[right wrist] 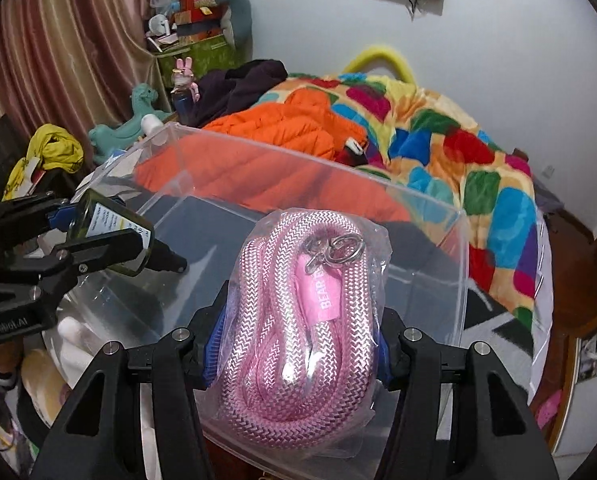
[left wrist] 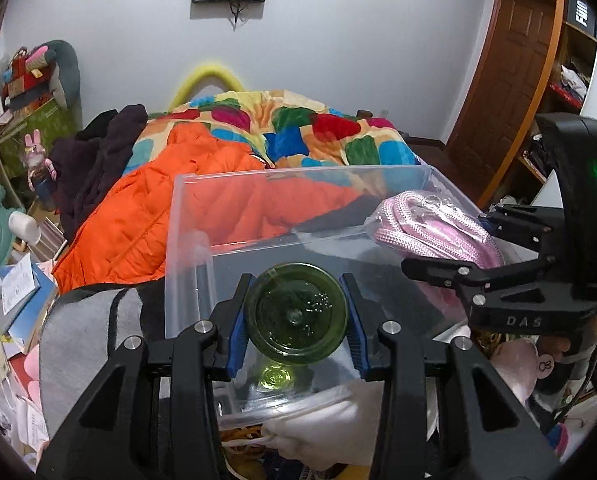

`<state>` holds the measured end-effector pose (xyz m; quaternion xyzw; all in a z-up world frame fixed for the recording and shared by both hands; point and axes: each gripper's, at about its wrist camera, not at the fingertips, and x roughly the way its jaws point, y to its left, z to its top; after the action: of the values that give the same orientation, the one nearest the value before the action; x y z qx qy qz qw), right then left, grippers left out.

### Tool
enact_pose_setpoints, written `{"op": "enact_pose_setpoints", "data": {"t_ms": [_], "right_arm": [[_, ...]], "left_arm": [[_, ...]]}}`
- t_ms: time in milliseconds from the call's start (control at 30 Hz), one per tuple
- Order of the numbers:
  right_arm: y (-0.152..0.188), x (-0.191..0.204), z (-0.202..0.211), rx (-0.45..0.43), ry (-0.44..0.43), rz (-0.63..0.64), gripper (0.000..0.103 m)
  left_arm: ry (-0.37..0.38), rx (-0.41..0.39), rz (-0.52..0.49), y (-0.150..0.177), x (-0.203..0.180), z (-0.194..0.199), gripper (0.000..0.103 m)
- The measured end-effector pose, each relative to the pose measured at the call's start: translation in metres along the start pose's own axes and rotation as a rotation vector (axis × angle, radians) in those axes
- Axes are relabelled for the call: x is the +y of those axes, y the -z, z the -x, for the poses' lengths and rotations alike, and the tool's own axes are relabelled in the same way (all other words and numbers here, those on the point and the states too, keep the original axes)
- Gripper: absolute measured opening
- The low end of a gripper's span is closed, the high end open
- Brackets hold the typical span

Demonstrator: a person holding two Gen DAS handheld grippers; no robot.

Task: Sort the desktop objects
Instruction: 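Lower the bottle and rope into the clear box and open both tools, then grasp the beige jar with the left tool while the right tool grasps the mint-green tube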

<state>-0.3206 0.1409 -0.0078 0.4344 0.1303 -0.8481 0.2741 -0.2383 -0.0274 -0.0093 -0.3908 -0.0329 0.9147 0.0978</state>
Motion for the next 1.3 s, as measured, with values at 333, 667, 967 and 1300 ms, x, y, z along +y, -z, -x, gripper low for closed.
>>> {"op": "enact_pose_setpoints", "data": {"t_ms": [333, 667, 967, 1300], "right_arm": [[0.002, 0.008, 0.01, 0.002, 0.073, 0.027, 0.065], [0.014, 0.028, 0.047, -0.063, 0.106, 0.093, 0.073], [0.038, 0.039, 0.091, -0.125, 0.105, 0.119, 0.082], [0.075, 0.045, 0.13, -0.164, 0.074, 0.108, 0.082]], "left_arm": [[0.008, 0.025, -0.013, 0.0, -0.006, 0.002, 0.041], [0.035, -0.024, 0.009, -0.002, -0.005, 0.037, 0.041], [-0.064, -0.12, -0.015, 0.004, -0.012, 0.087, 0.068], [-0.132, -0.172, -0.073, 0.032, -0.03, 0.128, 0.093]]}}
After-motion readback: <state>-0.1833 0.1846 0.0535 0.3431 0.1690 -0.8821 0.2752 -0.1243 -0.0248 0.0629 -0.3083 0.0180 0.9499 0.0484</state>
